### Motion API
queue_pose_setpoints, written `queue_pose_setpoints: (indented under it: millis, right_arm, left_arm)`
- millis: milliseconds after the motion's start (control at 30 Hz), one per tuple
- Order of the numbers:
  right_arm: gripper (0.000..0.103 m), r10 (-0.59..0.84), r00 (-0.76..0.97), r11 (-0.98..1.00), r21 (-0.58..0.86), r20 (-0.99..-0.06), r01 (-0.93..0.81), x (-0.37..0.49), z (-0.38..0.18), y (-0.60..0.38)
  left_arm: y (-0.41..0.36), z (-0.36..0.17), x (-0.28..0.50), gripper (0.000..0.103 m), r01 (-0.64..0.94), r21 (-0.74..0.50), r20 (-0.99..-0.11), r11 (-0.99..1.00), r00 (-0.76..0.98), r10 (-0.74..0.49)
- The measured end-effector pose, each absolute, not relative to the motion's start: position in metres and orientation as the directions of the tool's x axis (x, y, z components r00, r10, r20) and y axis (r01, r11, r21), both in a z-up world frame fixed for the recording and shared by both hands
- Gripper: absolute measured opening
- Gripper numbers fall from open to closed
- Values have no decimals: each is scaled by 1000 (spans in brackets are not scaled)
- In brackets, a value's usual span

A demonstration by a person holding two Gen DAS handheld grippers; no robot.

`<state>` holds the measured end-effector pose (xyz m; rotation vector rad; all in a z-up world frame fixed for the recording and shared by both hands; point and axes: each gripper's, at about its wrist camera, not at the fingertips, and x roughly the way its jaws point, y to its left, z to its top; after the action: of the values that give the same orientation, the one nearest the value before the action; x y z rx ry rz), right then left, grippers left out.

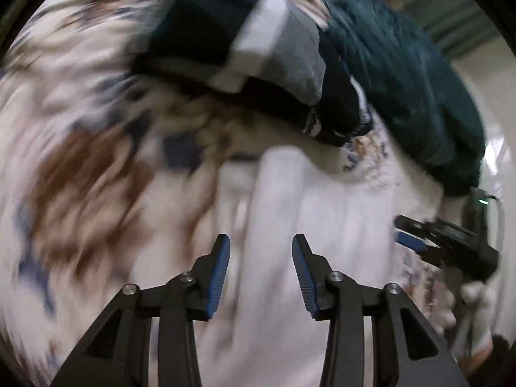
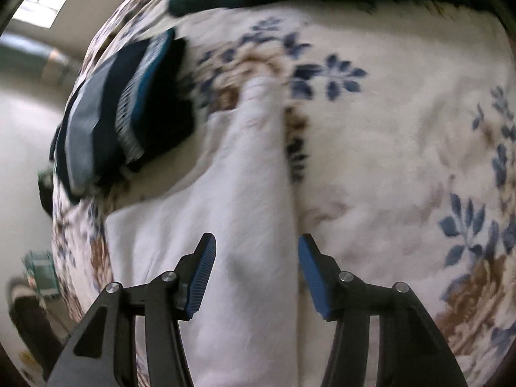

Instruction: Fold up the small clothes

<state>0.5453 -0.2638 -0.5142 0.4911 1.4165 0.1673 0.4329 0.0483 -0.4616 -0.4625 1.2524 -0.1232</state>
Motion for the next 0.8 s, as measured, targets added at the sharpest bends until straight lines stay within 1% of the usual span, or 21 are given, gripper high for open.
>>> queue_pose_setpoints:
  millis: [33, 67, 100, 133, 167, 200, 233, 333, 400, 500, 533, 600, 633, 667, 700, 733, 767, 800]
  right_arm:
    - [55, 417, 168, 878, 443, -893, 181, 550, -521, -263]
    - [55, 425, 171, 873, 452, -889, 182, 555, -525, -264]
    - [55, 429, 179, 870, 458, -886, 181, 561, -529, -262]
    - [52, 429, 194, 869, 462, -882, 177, 566, -531, -260]
    - [32, 419, 210, 874, 455, -883, 171, 568, -531, -258]
    - [17, 402, 224, 884, 440, -888, 160, 572, -529, -257]
    - [9, 397, 236, 887, 437, -887, 148, 574, -529, -251]
    - [9, 383, 287, 894, 431, -878, 123, 576, -520, -250]
    - [9, 374, 293, 899, 421, -880, 119, 579, -521, -245]
    - [9, 342, 254, 918, 379, -905, 117, 586, -536, -241]
    - [9, 338, 215, 923, 367, -916, 113, 589, -543, -238]
    - [15, 331, 178, 927, 355, -927, 119, 589, -545, -239]
    - [28, 330, 167, 928, 352, -929, 121, 585, -541, -241]
    - [45, 344, 164, 923, 365, -925, 121, 581, -537, -243]
    - [54, 375, 162, 910, 395, -913, 123, 573, -531, -247]
    - [61, 406, 157, 896, 426, -900, 128, 562, -524, -252]
    - [61, 428, 149, 885, 447, -891, 133, 549, -519, -256]
    - [61, 441, 134, 878, 458, -887, 142, 535, -514, -261]
  left_arm:
    - [44, -468, 443, 35, -155, -376, -896, 914, 313, -315]
    - [41, -477, 457, 8, -152, -345, -906, 926, 311, -286]
    - [41, -480, 461, 5, -153, -335, -909, 930, 314, -275]
    - [43, -480, 465, 4, -151, -338, -905, 929, 324, -276]
    - [47, -477, 465, 4, -143, -339, -899, 930, 343, -274]
    - [49, -473, 464, 4, -136, -329, -897, 935, 353, -264]
    - [51, -470, 462, 4, -133, -318, -897, 939, 362, -253]
    - [63, -466, 452, 4, -154, -321, -894, 935, 376, -245]
    - [74, -477, 454, 4, -186, -329, -898, 926, 364, -246]
    - [89, -502, 458, 4, -230, -335, -909, 914, 334, -249]
    - [96, -505, 459, 5, -242, -354, -905, 903, 334, -265]
    - [106, -501, 462, 6, -266, -401, -892, 877, 330, -308]
    - [115, -495, 456, 6, -270, -440, -878, 857, 329, -347]
    - [119, -489, 452, 8, -270, -461, -868, 845, 335, -366]
    - [122, -481, 444, 11, -267, -478, -859, 837, 338, -383]
    - [127, -471, 429, 17, -251, -502, -847, 827, 337, -412]
    - [130, -461, 414, 21, -238, -510, -843, 827, 329, -425]
    - [132, -456, 401, 23, -228, -509, -844, 830, 323, -429]
